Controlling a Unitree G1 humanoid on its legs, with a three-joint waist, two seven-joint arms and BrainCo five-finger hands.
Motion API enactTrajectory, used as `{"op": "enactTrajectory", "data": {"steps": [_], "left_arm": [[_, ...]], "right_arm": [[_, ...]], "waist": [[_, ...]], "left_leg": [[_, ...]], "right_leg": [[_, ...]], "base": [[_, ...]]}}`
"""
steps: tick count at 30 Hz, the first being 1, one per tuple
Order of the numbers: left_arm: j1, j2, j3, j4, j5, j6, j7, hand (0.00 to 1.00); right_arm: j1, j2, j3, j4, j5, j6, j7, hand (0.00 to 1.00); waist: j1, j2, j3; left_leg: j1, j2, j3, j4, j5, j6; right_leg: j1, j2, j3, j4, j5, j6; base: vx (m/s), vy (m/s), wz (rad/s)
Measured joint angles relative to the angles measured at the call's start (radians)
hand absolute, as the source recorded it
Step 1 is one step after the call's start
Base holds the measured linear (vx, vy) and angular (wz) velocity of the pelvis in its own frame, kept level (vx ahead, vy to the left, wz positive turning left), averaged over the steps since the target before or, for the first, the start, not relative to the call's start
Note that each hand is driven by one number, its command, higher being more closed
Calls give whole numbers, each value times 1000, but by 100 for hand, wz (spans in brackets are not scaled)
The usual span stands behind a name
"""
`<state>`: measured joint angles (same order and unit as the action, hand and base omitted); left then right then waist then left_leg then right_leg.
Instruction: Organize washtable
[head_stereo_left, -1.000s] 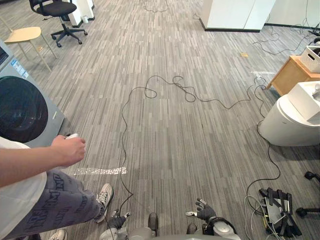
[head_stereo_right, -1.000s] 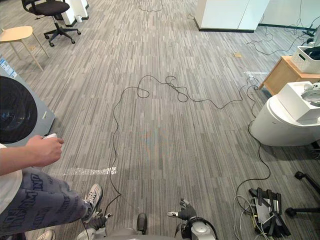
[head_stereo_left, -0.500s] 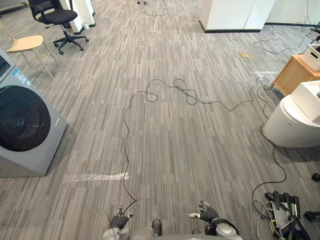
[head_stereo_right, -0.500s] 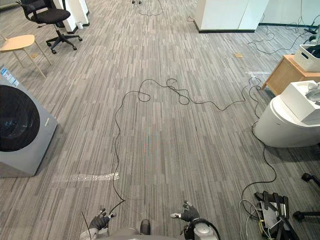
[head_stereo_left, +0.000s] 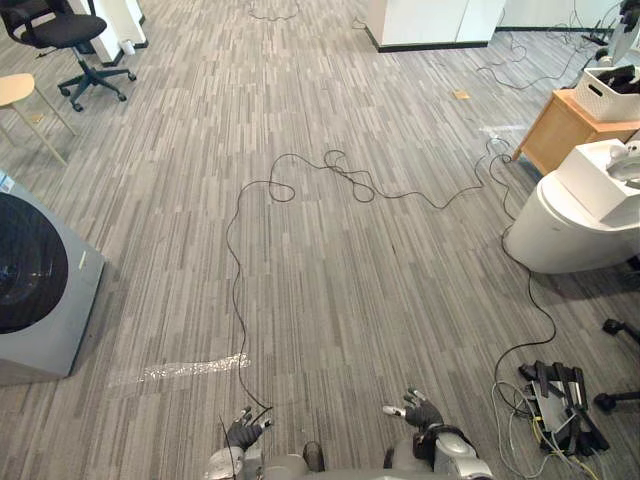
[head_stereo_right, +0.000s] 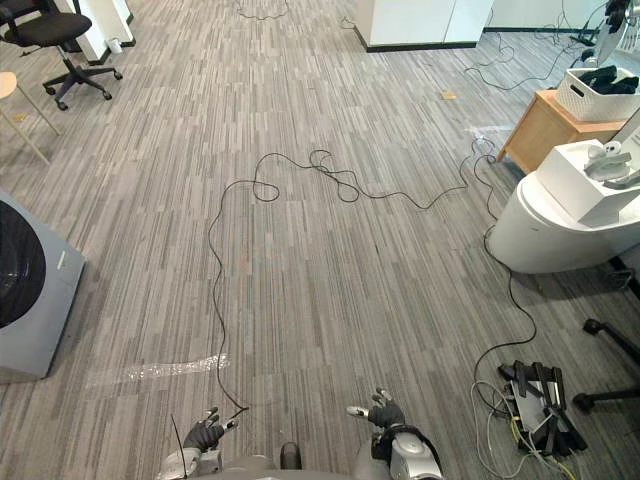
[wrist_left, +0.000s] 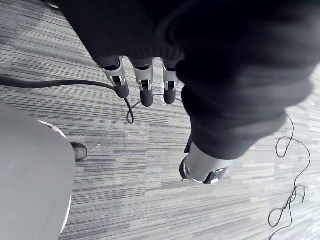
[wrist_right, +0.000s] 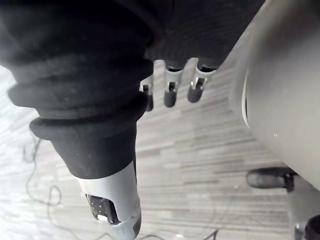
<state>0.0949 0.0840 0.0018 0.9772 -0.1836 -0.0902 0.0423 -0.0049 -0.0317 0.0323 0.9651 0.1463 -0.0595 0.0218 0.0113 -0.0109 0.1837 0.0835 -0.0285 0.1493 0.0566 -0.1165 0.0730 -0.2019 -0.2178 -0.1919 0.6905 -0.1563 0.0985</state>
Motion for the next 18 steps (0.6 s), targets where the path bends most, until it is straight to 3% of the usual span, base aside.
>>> {"op": "enactTrajectory", "data": {"steps": [1, 4, 6, 7, 9, 10, 11, 12, 13, 15, 18], "left_arm": [[-6, 0, 0, 5, 0, 3, 1, 0], [-26, -5, 1, 20, 1, 9, 2, 0], [-34, -9, 2, 36, 3, 12, 3, 0], [-34, -6, 5, 37, 18, 15, 3, 0], [-24, -4, 14, 43, 39, 15, 5, 0], [-12, -1, 36, 43, 43, 13, 3, 0], [-14, 4, 48, 43, 46, 10, 3, 0], [-23, -8, 64, 40, 46, 8, 9, 0], [-17, -35, 98, 13, 40, 5, 7, 0], [-28, -48, 108, -15, 39, 3, 7, 0], [-37, -33, 109, -43, 39, 0, 8, 0]], "right_arm": [[-1, -2, 7, -1, 0, -1, 1, 0], [-13, -15, 9, -1, 1, -2, 3, 0], [-29, -28, 7, 1, 1, -2, 2, 0], [-31, -30, 5, -1, 1, -2, 2, 0], [-27, -32, 2, -14, 1, -5, 3, 0], [-21, -25, 3, -15, 0, -6, 3, 0], [-14, -21, 1, -9, 1, -6, 3, 0], [-19, -31, -1, -10, 0, -6, 3, 0], [-18, -50, 10, -9, 0, -4, 2, 0], [-19, -55, 14, -1, 0, -1, -2, 0], [-16, -40, 13, 2, 1, 3, -12, 0]], "waist": [[1, 0, 0], [0, 17, 11], [-5, 27, 23], [-14, 20, 29], [-34, 16, 27], [-40, -3, 18], [-47, -10, 17], [-45, 11, 19], [-26, 66, 25], [6, 84, 48], [5, 38, 77]], "left_leg": [[1, 18, -17, 18, -18, -3], [5, 71, -63, 29, -51, -24], [37, 102, -84, 23, -77, -52], [66, 111, -105, 24, -98, -78], [92, 136, -139, 54, -159, -112], [82, 140, -166, 147, -194, -153], [48, 139, -178, 243, -209, -177], [-33, 187, -175, 430, -206, -185], [-177, 277, -150, 729, -109, -189], [-246, 340, -84, 927, -117, -182], [-330, 301, -7, 952, -131, -184]], "right_leg": [[-19, 10, -22, 0, -51, -13], [-89, 48, -87, -135, -72, -20], [-124, 78, -81, -267, -30, -7], [-139, 82, -77, -325, 5, -6], [-151, 80, -65, -308, 18, -25], [-136, 77, -80, -322, 19, -36], [-124, 82, -74, -314, 99, -79], [-94, 105, -100, -308, 82, -96], [-19, 173, -130, -370, 56, -133], [89, 229, -110, -437, 37, -163], [271, 235, -86, -567, 29, -174]], "base": [[208, -20, 32], [343, -69, 32], [411, -124, 35], [486, -195, 52], [584, -317, 92], [582, -350, 117], [491, -309, 107], [628, -392, 69], [624, -383, 28], [628, -347, -33], [672, -318, -8]]}}
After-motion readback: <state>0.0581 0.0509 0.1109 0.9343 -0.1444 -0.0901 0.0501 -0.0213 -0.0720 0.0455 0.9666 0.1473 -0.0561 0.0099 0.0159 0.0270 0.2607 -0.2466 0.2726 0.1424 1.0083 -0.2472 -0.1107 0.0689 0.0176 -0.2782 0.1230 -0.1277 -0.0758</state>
